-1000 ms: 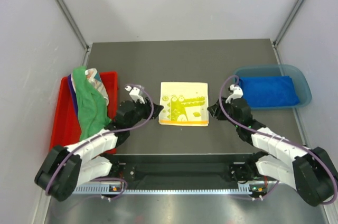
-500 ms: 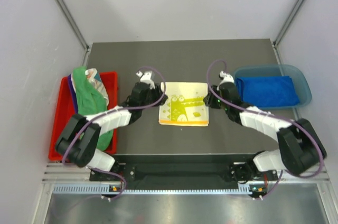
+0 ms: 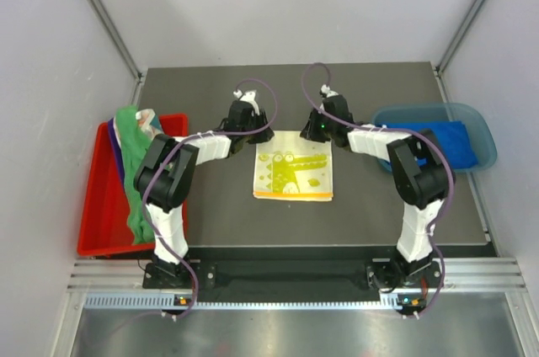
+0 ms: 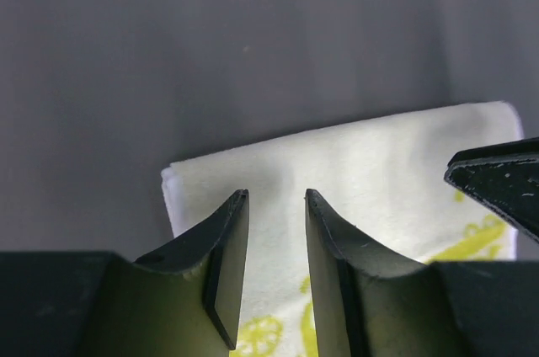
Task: Fold and stack the towels
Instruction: Fold the towel
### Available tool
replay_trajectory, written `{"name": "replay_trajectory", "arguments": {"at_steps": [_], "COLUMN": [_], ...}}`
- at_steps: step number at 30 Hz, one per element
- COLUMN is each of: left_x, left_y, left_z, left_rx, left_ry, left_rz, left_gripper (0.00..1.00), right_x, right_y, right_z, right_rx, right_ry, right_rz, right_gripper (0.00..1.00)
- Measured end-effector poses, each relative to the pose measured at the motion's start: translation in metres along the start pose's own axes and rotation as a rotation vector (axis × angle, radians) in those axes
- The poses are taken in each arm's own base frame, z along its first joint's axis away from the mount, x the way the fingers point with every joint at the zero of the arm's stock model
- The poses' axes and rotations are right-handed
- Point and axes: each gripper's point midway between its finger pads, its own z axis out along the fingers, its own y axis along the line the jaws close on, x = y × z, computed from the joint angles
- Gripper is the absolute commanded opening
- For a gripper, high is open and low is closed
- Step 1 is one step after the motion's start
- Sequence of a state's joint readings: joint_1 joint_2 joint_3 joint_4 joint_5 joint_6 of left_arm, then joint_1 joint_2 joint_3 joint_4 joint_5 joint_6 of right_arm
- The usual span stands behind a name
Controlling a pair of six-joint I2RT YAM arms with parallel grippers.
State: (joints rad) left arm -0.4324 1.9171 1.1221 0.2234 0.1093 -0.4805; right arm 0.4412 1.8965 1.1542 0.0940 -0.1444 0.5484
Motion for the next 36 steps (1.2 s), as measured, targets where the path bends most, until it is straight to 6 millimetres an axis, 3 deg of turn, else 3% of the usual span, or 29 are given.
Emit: {"name": "replay_trajectory", "arguments": {"at_steps": [3, 6, 17, 27, 36], "left_x": [0.018, 0.013, 0.007, 0.004, -0.002], "left_y": [0.016, 0.018, 0.025, 0.023, 0.024], "left_z": [0.012, 0.016, 0.023, 0.023, 0.012], "left_rx": [-0.024, -0.016, -0.039, -0.036, -0.059], "left_ry": [0.056, 0.053, 0.052, 0.053, 0.076], "left_rz": [-0.015, -0.022, -0.037, -0.033, 0.01], "left_gripper": [0.37, 0.36, 0.34, 0.43, 0.45], "right_x": [0.011, 0.015, -0.02, -0.025, -0.044], "right_y": [-0.013, -0.03, -0.084, -0.092, -0.089], "right_z": [0.013, 0.018, 0.008, 0.003, -0.025], "right_rx": [0.013, 0.021, 0.071, 0.105, 0.158], "right_ry": [0.049, 0.08, 0.02, 0.007, -0.057], "right_rz": [0.019, 0.052, 0.138, 0.095, 0.012], "right_gripper": [0.19, 0.18, 0.19, 0.29, 0.36]}}
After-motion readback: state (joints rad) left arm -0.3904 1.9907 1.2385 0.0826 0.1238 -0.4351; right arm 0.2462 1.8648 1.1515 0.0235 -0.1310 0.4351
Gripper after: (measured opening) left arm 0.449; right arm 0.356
